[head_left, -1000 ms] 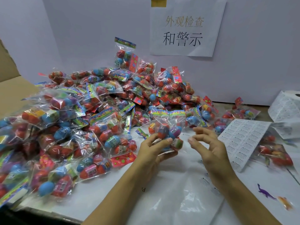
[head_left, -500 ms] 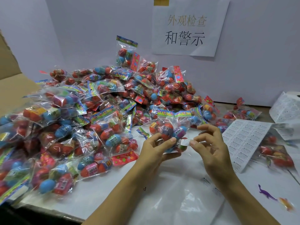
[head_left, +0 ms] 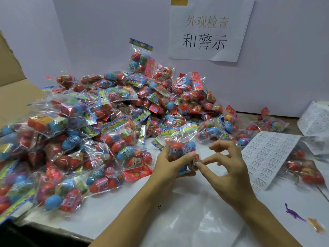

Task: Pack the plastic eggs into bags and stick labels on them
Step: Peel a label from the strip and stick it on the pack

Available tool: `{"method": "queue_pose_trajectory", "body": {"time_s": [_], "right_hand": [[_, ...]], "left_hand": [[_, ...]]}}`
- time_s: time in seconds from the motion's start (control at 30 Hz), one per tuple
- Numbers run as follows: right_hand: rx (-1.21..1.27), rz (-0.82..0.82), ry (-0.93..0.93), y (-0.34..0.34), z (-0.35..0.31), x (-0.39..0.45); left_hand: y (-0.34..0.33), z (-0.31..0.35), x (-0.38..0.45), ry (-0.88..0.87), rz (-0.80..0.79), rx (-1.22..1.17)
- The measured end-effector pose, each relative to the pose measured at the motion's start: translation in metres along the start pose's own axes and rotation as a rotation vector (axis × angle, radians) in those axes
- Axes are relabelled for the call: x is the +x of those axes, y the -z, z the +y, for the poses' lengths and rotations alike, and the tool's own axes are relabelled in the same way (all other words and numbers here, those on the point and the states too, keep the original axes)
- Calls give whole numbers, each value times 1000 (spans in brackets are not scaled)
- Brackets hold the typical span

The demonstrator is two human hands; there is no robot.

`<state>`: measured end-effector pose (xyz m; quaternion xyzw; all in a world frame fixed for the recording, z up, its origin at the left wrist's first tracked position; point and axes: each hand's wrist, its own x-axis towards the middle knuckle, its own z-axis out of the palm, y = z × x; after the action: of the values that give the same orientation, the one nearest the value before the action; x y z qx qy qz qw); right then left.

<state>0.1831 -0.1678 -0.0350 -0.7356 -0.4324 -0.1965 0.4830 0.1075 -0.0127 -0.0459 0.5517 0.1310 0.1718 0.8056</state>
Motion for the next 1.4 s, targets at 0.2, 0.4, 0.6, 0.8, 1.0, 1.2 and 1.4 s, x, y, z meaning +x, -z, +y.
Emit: {"method": "queue_pose_trajectory", "body": {"time_s": [0.2, 0.4, 0.6, 0.8, 1.0, 1.2, 1.4], "right_hand": [[-206, 20, 223, 1, -1, 0], [-303, 35, 336, 2, -7, 1], [-325, 24, 330, 2, -9, 1], [-302, 54, 367, 2, -11, 1], [-292, 58, 384, 1, -9, 1], [-219, 53, 427, 0, -4, -1], [-88, 61, 263, -1, -2, -3]], "left_hand": [[2, -3, 4, 76, 19, -29], [3, -5, 8, 147, 58, -100], [2, -3, 8, 197, 81, -130], [2, -1, 8, 199, 96, -123], [1, -2, 8, 197, 111, -120], [-1, 0, 8, 176, 166, -128], [6, 14, 2, 103, 156, -125]]}}
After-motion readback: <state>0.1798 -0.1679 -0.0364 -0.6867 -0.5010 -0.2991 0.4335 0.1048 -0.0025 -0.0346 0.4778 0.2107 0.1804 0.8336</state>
